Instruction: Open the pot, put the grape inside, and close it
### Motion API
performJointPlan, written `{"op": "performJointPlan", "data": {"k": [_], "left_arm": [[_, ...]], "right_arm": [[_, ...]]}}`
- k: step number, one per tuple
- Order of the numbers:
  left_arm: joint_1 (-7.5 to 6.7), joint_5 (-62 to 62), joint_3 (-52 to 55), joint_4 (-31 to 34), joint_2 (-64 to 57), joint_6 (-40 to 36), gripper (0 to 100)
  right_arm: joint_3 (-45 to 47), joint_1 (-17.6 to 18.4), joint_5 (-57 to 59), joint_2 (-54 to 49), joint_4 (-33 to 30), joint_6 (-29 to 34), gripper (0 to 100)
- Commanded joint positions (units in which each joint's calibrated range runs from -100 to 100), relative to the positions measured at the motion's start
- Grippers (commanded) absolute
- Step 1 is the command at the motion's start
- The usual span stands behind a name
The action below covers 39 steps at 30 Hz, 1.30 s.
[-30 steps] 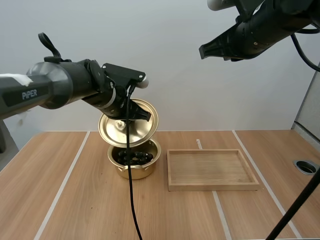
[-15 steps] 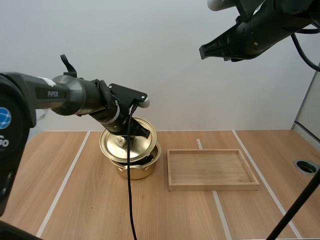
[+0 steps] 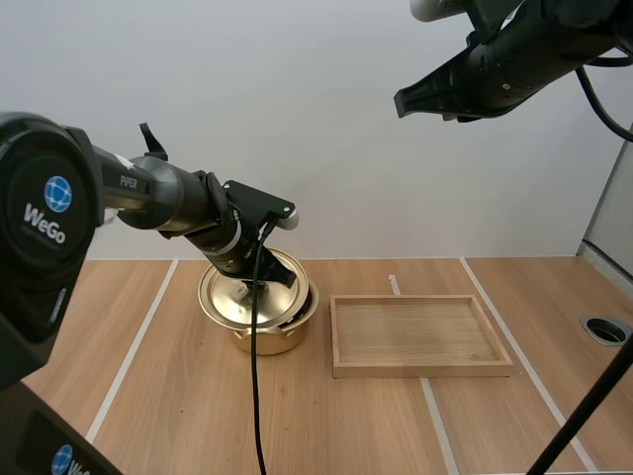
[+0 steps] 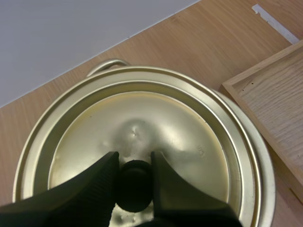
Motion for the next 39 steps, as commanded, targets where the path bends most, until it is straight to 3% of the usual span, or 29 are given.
{"op": "performJointPlan", "data": {"k": [1, 16, 39], "left_arm": [[0.03, -1.7, -0.5, -0.8, 0.1, 0.3, 0], [-0.19, 9.9, -5.9, -1.2, 1.4, 1.0, 0], [-0.19, 18.1, -10.5, -2.9, 9.1, 1.4, 0]], "right_arm": [[-0.4, -0.2, 0.2, -0.8, 0.0, 0.3, 0], [-0.4, -0.2, 0.2, -0.8, 0.0, 0.3, 0], [-0.4, -0.2, 0.5, -0.8, 0.1, 0.3, 0]]}}
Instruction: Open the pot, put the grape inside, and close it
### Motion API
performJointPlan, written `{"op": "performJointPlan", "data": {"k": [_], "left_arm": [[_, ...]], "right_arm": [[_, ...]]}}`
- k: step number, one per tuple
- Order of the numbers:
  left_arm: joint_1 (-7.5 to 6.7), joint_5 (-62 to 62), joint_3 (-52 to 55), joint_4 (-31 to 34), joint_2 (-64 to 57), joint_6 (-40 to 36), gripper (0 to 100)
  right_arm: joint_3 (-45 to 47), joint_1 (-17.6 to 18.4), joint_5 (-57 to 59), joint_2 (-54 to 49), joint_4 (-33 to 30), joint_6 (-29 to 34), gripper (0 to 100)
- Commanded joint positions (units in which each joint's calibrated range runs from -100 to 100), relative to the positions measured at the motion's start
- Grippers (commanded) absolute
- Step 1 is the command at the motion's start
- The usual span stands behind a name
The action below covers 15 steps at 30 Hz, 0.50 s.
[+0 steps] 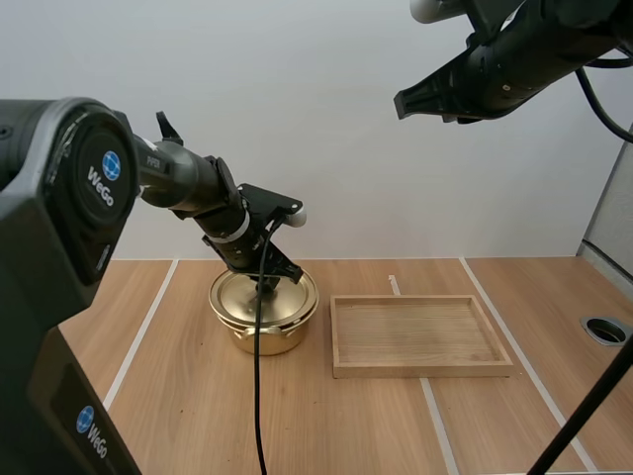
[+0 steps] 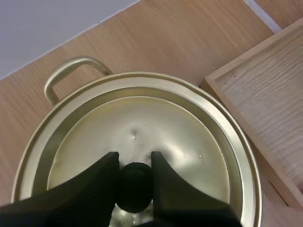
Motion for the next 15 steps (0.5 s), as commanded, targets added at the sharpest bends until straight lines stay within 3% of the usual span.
{"op": "performJointPlan", "data": {"k": [1, 15], "left_arm": [[-0.19, 1.5, -0.6, -1.3, 0.9, 0.0, 0], [-0.19, 1.5, -0.6, -1.2, 1.2, 0.0, 0]], "right_arm": [[-0.4, -0.2, -0.3, -0.8, 0.1, 0.3, 0], [-0.4, -0.2, -0.3, -0.8, 0.1, 0.3, 0]]}}
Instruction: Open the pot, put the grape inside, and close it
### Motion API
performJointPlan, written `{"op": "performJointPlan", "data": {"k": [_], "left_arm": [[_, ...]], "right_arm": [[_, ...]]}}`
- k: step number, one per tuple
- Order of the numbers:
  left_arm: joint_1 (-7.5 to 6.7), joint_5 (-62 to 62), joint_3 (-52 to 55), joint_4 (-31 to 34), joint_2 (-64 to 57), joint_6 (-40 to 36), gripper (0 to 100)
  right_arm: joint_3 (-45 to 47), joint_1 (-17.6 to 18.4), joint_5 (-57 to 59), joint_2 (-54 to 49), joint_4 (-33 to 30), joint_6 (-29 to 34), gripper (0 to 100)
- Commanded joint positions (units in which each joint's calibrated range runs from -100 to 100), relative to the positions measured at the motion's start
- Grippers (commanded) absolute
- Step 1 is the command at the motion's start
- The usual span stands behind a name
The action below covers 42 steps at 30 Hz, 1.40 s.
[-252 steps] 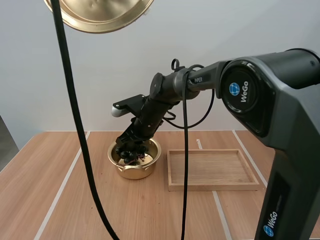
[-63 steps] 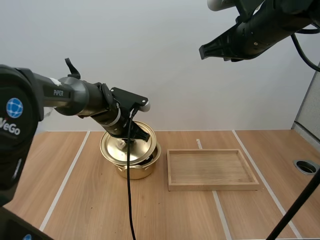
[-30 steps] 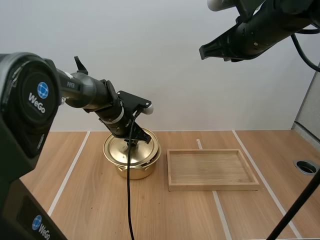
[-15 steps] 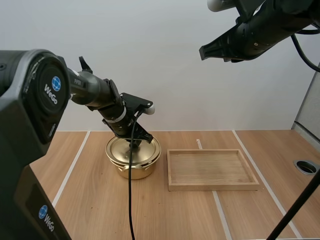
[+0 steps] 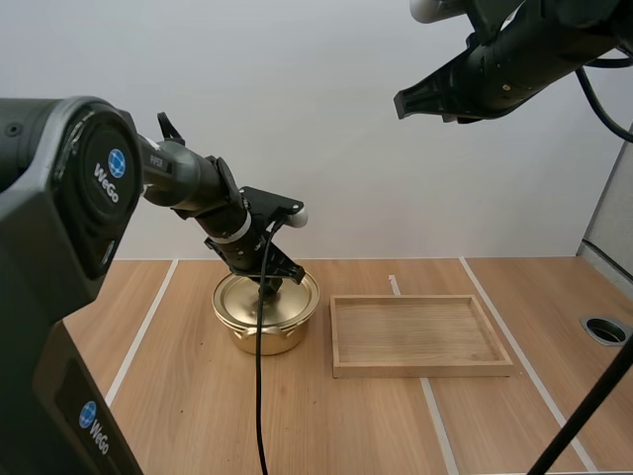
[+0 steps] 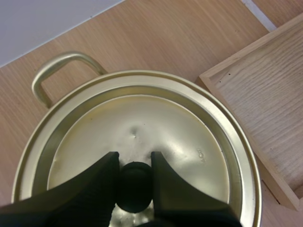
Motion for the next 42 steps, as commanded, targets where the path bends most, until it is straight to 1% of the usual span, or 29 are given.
{"op": "performJointPlan", "data": {"k": [1, 12, 14, 16, 17, 20, 22, 24, 26, 30, 34, 42], "left_arm": [[-0.19, 0.3, -0.2, -0.3, 0.5, -0.1, 0], [-0.12, 1.0, -0.2, 0.1, 0.5, -0.4, 0], [-0.12, 1.0, -0.2, 0.1, 0.5, -0.4, 5], [-0.12, 1.0, -0.2, 0.1, 0.5, -0.4, 16], [-0.12, 1.0, -0.2, 0.1, 0.5, -0.4, 25], [-0.12, 1.0, -0.2, 0.1, 0.3, -0.4, 57], [-0.12, 1.0, -0.2, 0.1, 0.3, -0.4, 74], [-0.12, 1.0, -0.2, 0.1, 0.3, -0.4, 86], [-0.12, 1.0, -0.2, 0.1, 0.3, -0.4, 92], [-0.12, 1.0, -0.5, 0.1, -0.1, -0.4, 97], [-0.12, 3.0, -3.1, 0.2, -2.3, -0.4, 98], [-0.12, 11.8, -10.3, 0.3, -10.7, -2.4, 98]], "right_arm": [[-0.4, -0.2, -0.3, -0.8, 0.1, 0.3, 0], [-0.4, -0.2, 0.2, -0.8, 0.1, 0.3, 0], [-0.4, -0.2, 0.4, -0.8, 0.1, 0.3, 0], [-0.4, -0.2, 0.4, -0.8, 0.1, 0.3, 0], [-0.4, -0.2, 0.4, -0.8, 0.1, 0.3, 0], [-0.4, -0.2, 0.4, -0.8, 0.1, 0.3, 0], [-0.4, -0.2, 0.4, -0.8, 0.1, 0.3, 0], [-0.4, -0.2, 0.4, -0.8, 0.1, 0.3, 0], [-0.4, -0.2, 0.4, -0.8, 0.1, 0.3, 0], [-0.4, -0.2, 0.4, -0.8, 0.1, 0.3, 0], [-0.4, -0.2, 0.4, -0.8, 0.1, 0.3, 0], [-0.4, -0.2, 0.9, -0.8, 0.1, 0.3, 0]]}}
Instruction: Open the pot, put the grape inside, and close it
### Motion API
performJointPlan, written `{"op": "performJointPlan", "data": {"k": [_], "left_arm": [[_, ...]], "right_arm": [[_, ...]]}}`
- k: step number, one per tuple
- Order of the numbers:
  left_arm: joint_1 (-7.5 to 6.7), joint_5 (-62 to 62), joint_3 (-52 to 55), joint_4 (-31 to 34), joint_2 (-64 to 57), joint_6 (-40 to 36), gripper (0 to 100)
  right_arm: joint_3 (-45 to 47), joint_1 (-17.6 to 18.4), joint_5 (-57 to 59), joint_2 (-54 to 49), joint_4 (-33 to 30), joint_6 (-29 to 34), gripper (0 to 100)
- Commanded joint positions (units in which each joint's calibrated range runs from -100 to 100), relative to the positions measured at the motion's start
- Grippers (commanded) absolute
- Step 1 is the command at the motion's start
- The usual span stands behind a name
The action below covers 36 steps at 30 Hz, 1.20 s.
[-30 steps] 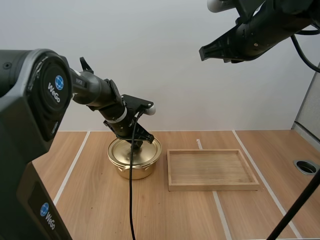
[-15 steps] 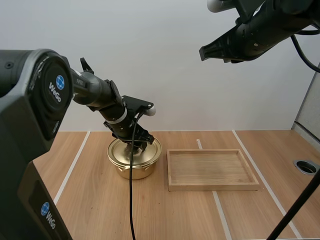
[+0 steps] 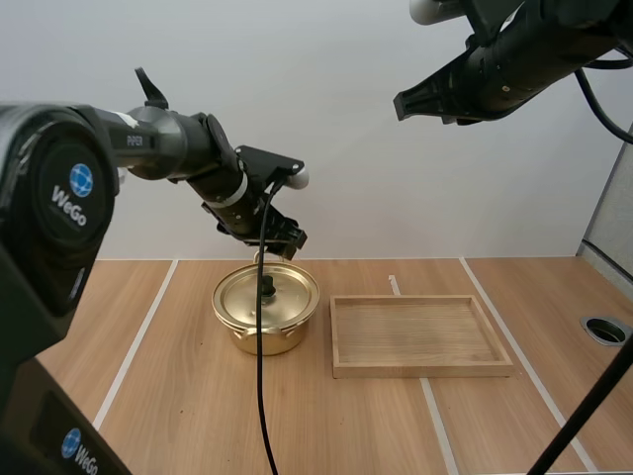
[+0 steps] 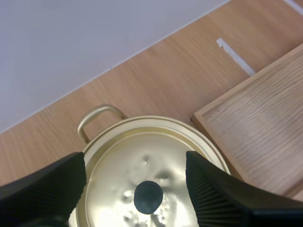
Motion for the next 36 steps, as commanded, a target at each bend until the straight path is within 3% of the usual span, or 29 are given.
{"op": "performJointPlan", "data": {"k": [1, 7, 16, 17, 19, 24, 25, 36], "left_arm": [[-0.12, 3.5, -2.8, -0.1, -4.3, -1.1, 98], [-0.07, 6.8, -6.1, 1.5, -12.1, -2.3, 98], [0.03, 7.5, -7.6, 13.3, -22.2, -8.4, 95], [0.03, 7.7, -7.6, 13.5, -23.3, -8.8, 91], [0.03, 7.7, -7.6, 13.5, -25.3, -9.8, 73], [0.03, 7.7, -7.6, 14.0, -30.0, -10.5, 8], [0.03, 7.7, -7.6, 14.3, -30.7, -10.5, 0], [0.03, 7.5, -7.6, 15.2, -40.7, -11.1, 0]], "right_arm": [[-0.4, -0.2, 0.2, -0.8, 0.1, 0.3, 0], [-0.4, -0.2, 0.2, -0.8, 0.1, 0.3, 0], [-0.4, -0.2, 0.2, -0.8, 0.1, 0.3, 0], [-0.4, -0.2, 0.2, -0.8, 0.1, 0.3, 0], [-0.4, -0.2, 0.2, -0.8, 0.1, 0.3, 0], [-0.4, -0.2, 0.1, -0.8, 0.1, 1.1, 0], [-0.4, -0.2, 0.1, -0.8, 0.1, 1.5, 0], [-0.4, -0.2, 2.6, -0.9, 0.4, 2.1, 0]]}}
